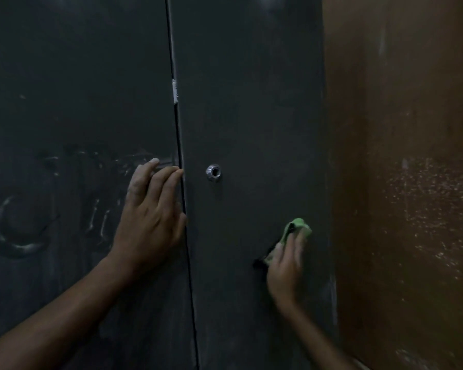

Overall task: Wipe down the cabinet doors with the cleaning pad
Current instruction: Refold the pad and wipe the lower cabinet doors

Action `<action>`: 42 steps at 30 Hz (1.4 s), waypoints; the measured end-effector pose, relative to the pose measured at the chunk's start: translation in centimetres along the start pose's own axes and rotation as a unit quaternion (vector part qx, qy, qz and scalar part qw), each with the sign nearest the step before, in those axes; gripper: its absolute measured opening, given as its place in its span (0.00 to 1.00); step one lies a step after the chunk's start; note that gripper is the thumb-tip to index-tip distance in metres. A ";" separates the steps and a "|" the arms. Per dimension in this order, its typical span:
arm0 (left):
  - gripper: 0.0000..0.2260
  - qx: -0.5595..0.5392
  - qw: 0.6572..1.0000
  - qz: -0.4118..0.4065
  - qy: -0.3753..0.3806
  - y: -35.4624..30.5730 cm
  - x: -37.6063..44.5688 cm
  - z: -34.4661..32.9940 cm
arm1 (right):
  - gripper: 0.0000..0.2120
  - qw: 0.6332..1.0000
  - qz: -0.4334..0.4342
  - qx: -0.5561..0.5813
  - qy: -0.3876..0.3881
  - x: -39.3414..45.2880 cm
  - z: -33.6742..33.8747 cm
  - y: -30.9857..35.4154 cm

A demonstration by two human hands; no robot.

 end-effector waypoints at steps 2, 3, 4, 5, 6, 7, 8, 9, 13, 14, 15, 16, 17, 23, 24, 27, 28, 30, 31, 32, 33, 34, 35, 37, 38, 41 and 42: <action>0.29 -0.004 1.000 0.007 0.006 0.1 0.0 0.2 | 0.25 0.986 0.162 -0.028 0.023 -7.1 -0.6 2.9; 0.29 -0.011 1.000 0.010 0.009 0.1 0.0 0.4 | 0.25 0.974 0.221 -0.045 0.035 -9.5 -0.5 3.3; 0.29 -0.019 1.000 0.010 0.011 0.0 0.0 0.5 | 0.24 0.966 0.251 -0.048 0.035 -10.2 -0.2 3.6; 0.29 -0.032 0.999 0.011 0.015 0.0 0.1 0.5 | 0.24 0.971 0.234 -0.028 0.035 -9.5 0.1 4.0; 0.28 -0.051 0.998 0.014 0.019 0.0 0.1 0.6 | 0.23 0.981 0.190 -0.007 0.031 -7.9 0.3 4.6; 0.28 -0.079 0.996 0.021 0.019 0.1 0.1 0.8 | 0.23 0.988 0.147 0.012 0.035 -6.1 0.5 5.8; 0.27 -0.115 0.993 0.033 0.014 0.2 0.1 1.0 | 0.22 0.991 0.129 0.027 0.033 -4.2 1.0 7.7; 0.26 -0.159 0.986 0.049 0.010 0.4 0.0 1.3 | 0.23 0.988 0.142 0.050 0.031 -2.6 1.4 10.2; 0.25 -0.335 0.933 0.119 -0.047 1.6 -0.8 3.4 | 0.24 0.963 0.174 0.203 0.034 2.3 3.9 18.6; 0.23 -0.359 0.919 0.140 -0.080 2.0 -1.4 4.1 | 0.23 0.962 0.134 0.235 0.021 3.2 4.6 19.2; 0.22 -0.376 0.904 0.170 -0.112 2.4 -2.1 4.6 | 0.22 0.961 0.097 0.260 0.008 3.7 5.3 19.5; 0.20 -0.397 0.883 0.211 -0.133 2.8 -2.8 4.9 | 0.21 0.957 0.078 0.279 -0.003 3.7 5.8 19.8; 0.19 -0.433 0.852 0.257 -0.141 3.1 -3.3 4.8 | 0.21 0.953 0.081 0.293 -0.005 3.4 6.3 20.3; 0.26 -0.619 0.629 0.460 -0.098 3.3 -4.7 2.0 | 0.24 0.918 0.255 0.281 0.118 -0.9 5.0 28.9; 0.29 -0.636 0.601 0.476 -0.094 3.7 -5.0 2.1 | 0.25 0.920 0.265 0.262 0.119 -1.8 4.4 29.4; 0.37 -0.677 0.542 0.493 -0.070 4.6 -5.4 2.6 | 0.25 0.928 0.292 0.219 0.070 -4.6 3.5 27.5; 0.38 -0.685 0.535 0.490 -0.058 4.7 -5.3 2.7 | 0.26 0.926 0.316 0.200 0.053 -5.6 3.5 26.8; 0.39 -0.697 0.523 0.488 -0.039 4.6 -5.1 2.8 | 0.26 0.921 0.348 0.168 0.052 -6.4 3.4 26.4; 0.39 -0.700 0.519 0.490 -0.032 4.4 -5.1 2.7 | 0.25 0.921 0.351 0.161 0.057 -6.1 3.5 26.6; 0.39 -0.701 0.517 0.491 -0.029 4.4 -5.1 2.7 | 0.25 0.921 0.350 0.160 0.062 -5.8 3.7 27.1; 0.38 -0.702 0.515 0.490 -0.028 4.4 -5.0 2.7 | 0.25 0.922 0.345 0.165 0.067 -5.4 4.0 27.5; 0.36 -0.703 0.515 0.490 -0.030 4.3 -5.0 2.7 | 0.25 0.925 0.330 0.176 0.073 -4.8 4.2 27.9; 0.35 -0.698 0.518 0.493 -0.030 4.3 -5.1 2.6 | 0.25 0.931 0.299 0.194 0.078 -4.2 4.4 28.3; 0.35 -0.685 0.531 0.499 -0.022 4.4 -5.3 2.6 | 0.24 0.945 0.231 0.219 0.071 -3.6 4.9 29.0; 0.36 -0.684 0.533 0.499 -0.013 4.4 -5.3 2.6 | 0.24 0.950 0.216 0.218 0.060 -3.9 5.1 29.2; 0.42 -0.702 0.511 0.495 -0.002 4.5 -5.1 2.6 | 0.24 0.949 0.250 0.190 0.031 -5.8 6.0 28.2; 0.43 -0.712 0.500 0.493 -0.004 4.4 -5.1 2.6 | 0.24 0.946 0.271 0.175 0.022 -6.4 6.3 27.7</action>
Point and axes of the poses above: each hand's wrist, its own x-axis towards the middle knuckle, its own z-axis out of the back of the hand, y = z × x, the point moved 7 cm from there along x, towards the middle knuckle, and after that the axes turned 12 degrees about -x, right-handed, at the moved point
